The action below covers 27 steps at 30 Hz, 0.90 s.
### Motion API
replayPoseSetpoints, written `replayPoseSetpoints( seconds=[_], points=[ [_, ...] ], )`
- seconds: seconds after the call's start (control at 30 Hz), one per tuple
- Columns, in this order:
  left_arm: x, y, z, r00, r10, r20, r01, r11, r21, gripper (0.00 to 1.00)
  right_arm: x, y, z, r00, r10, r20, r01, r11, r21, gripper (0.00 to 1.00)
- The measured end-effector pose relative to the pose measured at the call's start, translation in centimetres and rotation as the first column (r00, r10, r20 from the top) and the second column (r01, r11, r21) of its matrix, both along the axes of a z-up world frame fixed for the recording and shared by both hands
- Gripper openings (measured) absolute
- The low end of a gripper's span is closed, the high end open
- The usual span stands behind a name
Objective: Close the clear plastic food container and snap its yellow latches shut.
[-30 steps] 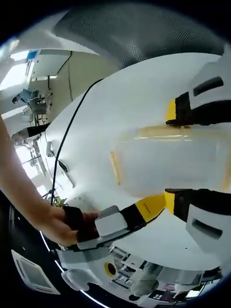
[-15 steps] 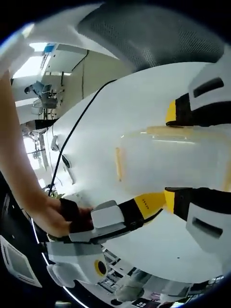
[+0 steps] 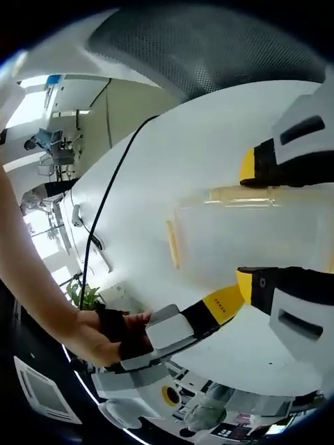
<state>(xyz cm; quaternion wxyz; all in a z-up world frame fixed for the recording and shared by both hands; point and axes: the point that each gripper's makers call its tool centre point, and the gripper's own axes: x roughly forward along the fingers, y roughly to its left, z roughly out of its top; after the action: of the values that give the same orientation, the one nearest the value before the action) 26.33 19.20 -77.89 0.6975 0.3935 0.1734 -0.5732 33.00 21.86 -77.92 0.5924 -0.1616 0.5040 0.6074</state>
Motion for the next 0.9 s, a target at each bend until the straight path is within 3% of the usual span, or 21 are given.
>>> replayPoseSetpoints(
  seconds=[0.43, 0.5, 0.7, 0.9],
  points=[
    [-0.35, 0.04, -0.01, 0.999, -0.017, 0.036, 0.017, 1.0, 0.002, 0.36, 0.16, 0.01, -0.07, 1.0, -0.018, -0.012, 0.018, 1.0, -0.004, 0.2],
    [-0.42, 0.01, -0.4, 0.998, -0.007, 0.068, 0.006, 1.0, 0.016, 0.34, 0.17, 0.01, -0.08, 1.0, -0.015, -0.009, 0.015, 1.0, -0.013, 0.2],
    [-0.36, -0.09, -0.43, 0.998, -0.013, 0.067, 0.013, 1.0, -0.001, 0.35, 0.11, -0.04, -0.08, 1.0, -0.018, -0.012, 0.018, 1.0, -0.01, 0.2],
    [-0.48, -0.18, -0.51, 0.996, -0.014, 0.083, 0.014, 1.0, 0.004, 0.35, 0.18, -0.09, -0.23, 0.994, -0.054, -0.093, 0.051, 0.998, -0.026, 0.18]
  ],
)
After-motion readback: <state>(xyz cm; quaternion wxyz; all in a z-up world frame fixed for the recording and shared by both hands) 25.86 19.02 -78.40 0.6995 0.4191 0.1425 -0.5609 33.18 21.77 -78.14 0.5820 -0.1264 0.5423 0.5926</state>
